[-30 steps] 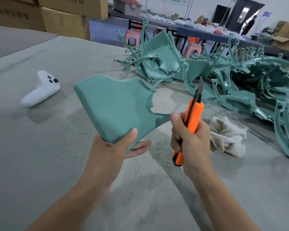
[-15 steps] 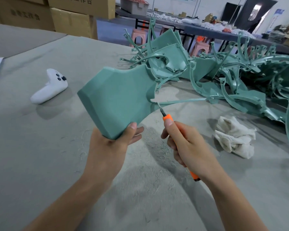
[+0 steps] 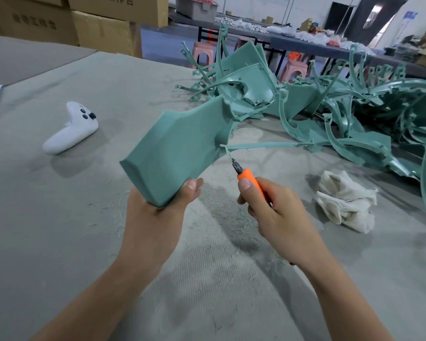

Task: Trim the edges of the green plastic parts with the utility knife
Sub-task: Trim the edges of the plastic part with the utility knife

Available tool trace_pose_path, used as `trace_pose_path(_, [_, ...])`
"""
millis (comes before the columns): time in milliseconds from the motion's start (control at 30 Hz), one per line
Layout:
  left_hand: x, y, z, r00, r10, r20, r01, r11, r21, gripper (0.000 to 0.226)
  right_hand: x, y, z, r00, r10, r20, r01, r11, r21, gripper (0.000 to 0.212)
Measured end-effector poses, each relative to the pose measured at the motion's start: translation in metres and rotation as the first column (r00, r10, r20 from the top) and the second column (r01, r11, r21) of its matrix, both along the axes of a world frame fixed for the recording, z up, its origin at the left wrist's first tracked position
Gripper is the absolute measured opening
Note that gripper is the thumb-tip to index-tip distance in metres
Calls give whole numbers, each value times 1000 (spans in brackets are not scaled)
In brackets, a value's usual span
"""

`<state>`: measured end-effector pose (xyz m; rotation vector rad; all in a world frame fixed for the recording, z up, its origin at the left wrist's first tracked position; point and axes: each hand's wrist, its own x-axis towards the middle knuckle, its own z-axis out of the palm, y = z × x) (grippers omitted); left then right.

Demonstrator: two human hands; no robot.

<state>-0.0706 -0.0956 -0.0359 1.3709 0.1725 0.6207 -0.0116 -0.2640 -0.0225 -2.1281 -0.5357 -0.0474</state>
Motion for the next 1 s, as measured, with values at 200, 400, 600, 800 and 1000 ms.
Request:
trace_pose_path(200, [-1,0,3,1000,19,-8,-19,997,71,25,1,0,-1,1000,-16,-3,16,1000,-12,74])
trace_pose_path(400, [-1,-1,3,1000,10,-7,-9,998,65,21,0,1,-2,999,-38,15,38,999,-22,76])
trace_pose_path(600, [-2,-2,4,1000,-2,15,2,998,59,26,0,2,-1,999,-36,9,36,999,-16,78])
trace_pose_path(800, [-2,-2,7,1000,7,11,-8,998,70,29,0,3,0,999,-33,10,33,999,-21,78])
trace_pose_path(1000, [-2,-2,6,999,3,37,-5,998,55,31,-1,3,0,1000,-24,5,24,1000,-6,77])
